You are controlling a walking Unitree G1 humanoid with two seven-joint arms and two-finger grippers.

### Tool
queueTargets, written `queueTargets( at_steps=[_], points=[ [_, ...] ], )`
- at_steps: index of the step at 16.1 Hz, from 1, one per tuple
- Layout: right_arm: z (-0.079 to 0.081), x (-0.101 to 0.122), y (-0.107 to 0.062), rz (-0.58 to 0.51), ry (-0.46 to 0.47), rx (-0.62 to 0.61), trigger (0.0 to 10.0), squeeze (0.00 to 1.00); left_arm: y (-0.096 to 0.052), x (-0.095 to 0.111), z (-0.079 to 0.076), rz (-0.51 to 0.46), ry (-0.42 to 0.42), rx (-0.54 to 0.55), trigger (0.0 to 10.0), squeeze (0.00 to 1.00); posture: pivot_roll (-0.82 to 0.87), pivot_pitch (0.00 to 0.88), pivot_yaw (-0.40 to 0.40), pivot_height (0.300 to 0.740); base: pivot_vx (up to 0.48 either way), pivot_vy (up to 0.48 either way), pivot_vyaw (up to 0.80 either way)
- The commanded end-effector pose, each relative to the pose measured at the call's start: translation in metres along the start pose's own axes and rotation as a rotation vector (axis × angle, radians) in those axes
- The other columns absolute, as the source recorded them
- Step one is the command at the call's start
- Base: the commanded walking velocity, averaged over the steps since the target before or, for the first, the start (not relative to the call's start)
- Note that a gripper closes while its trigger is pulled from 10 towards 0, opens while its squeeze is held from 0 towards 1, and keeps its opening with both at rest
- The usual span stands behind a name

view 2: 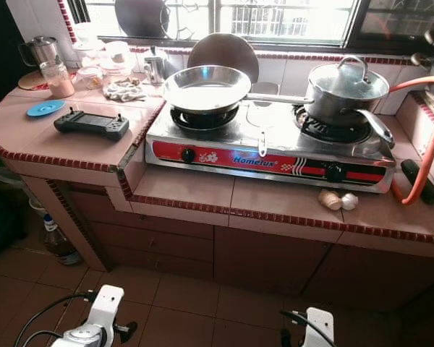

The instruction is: Kitchen organization

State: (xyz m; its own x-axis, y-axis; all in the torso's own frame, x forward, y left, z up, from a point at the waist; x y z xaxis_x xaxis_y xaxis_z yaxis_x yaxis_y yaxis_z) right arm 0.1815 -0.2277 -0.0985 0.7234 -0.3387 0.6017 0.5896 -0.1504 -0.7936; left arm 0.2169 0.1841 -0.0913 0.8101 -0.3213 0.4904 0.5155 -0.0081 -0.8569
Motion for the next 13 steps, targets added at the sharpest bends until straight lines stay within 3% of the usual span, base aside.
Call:
queueTargets(
  at_steps=[1, 13],
  points=[
    [-0.002, -0.004, -0.001, 0.009, 0.004, -0.004, 10.0, 0.0, -0.001, -0.005, 0.003, 0.019, 0.016, 0.005, 10.0, 0.0, 0.01, 0.0, 0.021, 0.74, 0.0, 0.0, 0.0],
    [-0.028, -0.019, -0.008, 0.072, -0.03, -0.05, 10.0, 0.0, 0.0, -0.004, 0.001, 0.022, -0.023, -0.003, 10.0, 0.0, 0.0, 0.0, 0.019, 0.74, 0.0, 0.0, 0.0]
  ],
)
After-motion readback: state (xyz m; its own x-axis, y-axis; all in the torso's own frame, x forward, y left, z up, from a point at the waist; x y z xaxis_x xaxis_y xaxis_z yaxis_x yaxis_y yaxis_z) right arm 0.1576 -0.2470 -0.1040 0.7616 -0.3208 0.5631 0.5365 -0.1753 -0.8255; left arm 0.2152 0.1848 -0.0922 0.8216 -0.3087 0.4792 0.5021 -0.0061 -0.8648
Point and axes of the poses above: a point about 5 cm out from each wrist's last joint towards the gripper, its own y axis pointing out of the wrist towards the gripper, its own x axis along the axis of the wrist's last joint, z = x × y, the point moved 2 cm from there along y, pointing out of the wrist towards the gripper, and after that the axes turned 7 degrees about y, right-handed, at the moved point
